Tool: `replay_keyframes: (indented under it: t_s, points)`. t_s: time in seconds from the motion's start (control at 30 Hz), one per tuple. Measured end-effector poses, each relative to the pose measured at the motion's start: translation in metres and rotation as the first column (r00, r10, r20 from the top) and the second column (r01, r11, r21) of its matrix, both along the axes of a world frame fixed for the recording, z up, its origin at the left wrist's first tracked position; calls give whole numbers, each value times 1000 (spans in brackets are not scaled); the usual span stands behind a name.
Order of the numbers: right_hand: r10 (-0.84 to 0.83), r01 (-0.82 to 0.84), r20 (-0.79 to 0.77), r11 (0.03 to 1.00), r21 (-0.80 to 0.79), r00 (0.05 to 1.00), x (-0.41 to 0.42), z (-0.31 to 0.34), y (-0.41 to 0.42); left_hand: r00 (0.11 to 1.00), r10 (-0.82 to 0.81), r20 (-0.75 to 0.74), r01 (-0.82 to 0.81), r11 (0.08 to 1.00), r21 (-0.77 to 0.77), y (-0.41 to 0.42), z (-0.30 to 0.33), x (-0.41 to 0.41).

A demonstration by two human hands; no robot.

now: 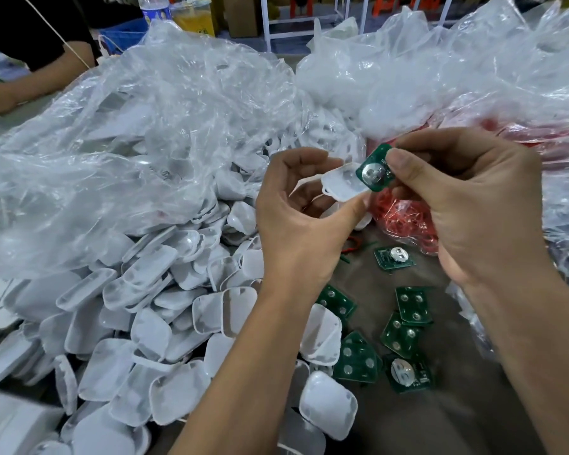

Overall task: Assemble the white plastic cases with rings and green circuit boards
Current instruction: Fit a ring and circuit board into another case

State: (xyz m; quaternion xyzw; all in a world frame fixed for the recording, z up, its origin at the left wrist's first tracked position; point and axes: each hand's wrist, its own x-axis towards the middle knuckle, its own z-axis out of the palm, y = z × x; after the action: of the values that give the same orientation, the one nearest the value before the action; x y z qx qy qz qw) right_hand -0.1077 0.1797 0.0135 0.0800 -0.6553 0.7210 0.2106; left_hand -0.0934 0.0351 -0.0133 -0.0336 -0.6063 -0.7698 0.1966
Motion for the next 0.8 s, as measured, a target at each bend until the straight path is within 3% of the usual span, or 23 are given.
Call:
replay_keyframes:
  t_s: [0.13, 0.27, 0.4, 0.8]
  points:
    - [-88, 89, -6, 994, 67, 996, 0, -1, -1, 998, 54, -22, -56, 994, -92, 5, 0, 2]
    - [-141, 141, -9, 990, 1, 990, 1, -3, -6, 996, 88, -33, -92, 983, -160, 8, -3, 2]
    - [-161, 161, -10, 986, -53, 987, 3, -6, -14, 990, 125, -73, -136, 972, -189, 11, -4, 3]
    - [-174, 175, 33, 985, -8, 984, 7, -7, -20, 986, 144, -85, -157, 972, -176, 11, -5, 2]
